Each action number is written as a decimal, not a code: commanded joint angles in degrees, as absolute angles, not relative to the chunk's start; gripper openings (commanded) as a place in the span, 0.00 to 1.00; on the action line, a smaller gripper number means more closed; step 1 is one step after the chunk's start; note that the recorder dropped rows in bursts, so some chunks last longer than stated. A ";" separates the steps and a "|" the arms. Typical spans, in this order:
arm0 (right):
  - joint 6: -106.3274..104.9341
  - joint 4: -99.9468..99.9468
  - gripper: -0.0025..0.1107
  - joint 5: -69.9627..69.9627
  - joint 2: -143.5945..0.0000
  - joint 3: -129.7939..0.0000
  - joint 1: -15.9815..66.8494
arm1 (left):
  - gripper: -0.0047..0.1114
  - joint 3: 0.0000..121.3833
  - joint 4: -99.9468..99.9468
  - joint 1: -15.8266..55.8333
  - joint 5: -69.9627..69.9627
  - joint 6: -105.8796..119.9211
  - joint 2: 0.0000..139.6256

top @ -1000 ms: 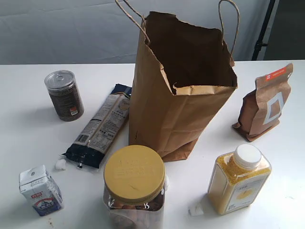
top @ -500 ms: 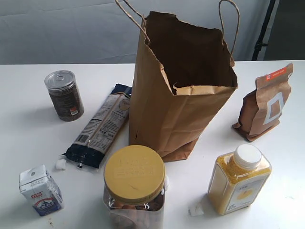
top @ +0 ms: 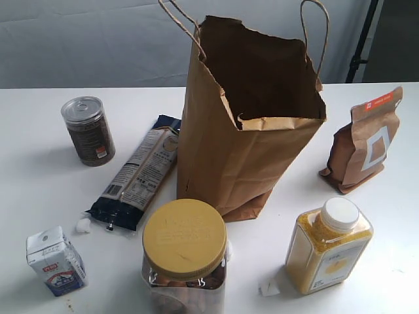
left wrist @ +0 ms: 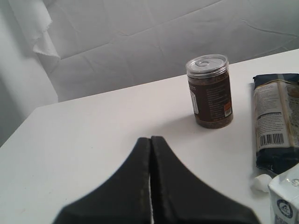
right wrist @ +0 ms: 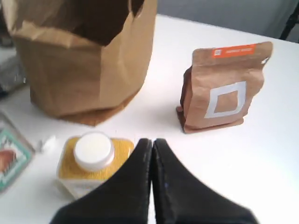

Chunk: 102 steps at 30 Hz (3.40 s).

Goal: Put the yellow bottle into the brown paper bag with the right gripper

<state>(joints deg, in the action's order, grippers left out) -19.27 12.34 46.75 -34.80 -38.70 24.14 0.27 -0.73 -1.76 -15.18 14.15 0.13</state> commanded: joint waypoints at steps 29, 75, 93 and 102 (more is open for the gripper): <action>-51.20 -5.63 0.36 55.10 -88.26 -54.09 49.09 | 0.04 0.00 -0.75 -1.77 -14.86 13.74 0.00; -2.05 -15.46 0.02 7.90 -73.60 -64.35 49.11 | 0.04 0.00 -0.75 -1.77 -14.86 13.74 0.00; 0.00 -18.72 0.44 27.77 -97.07 -80.49 49.11 | 0.04 0.00 -0.75 -1.77 -14.86 13.74 0.00; 2.19 -18.72 0.59 28.01 -97.07 -80.49 49.11 | 0.04 0.00 -0.75 -1.77 -14.86 13.74 0.00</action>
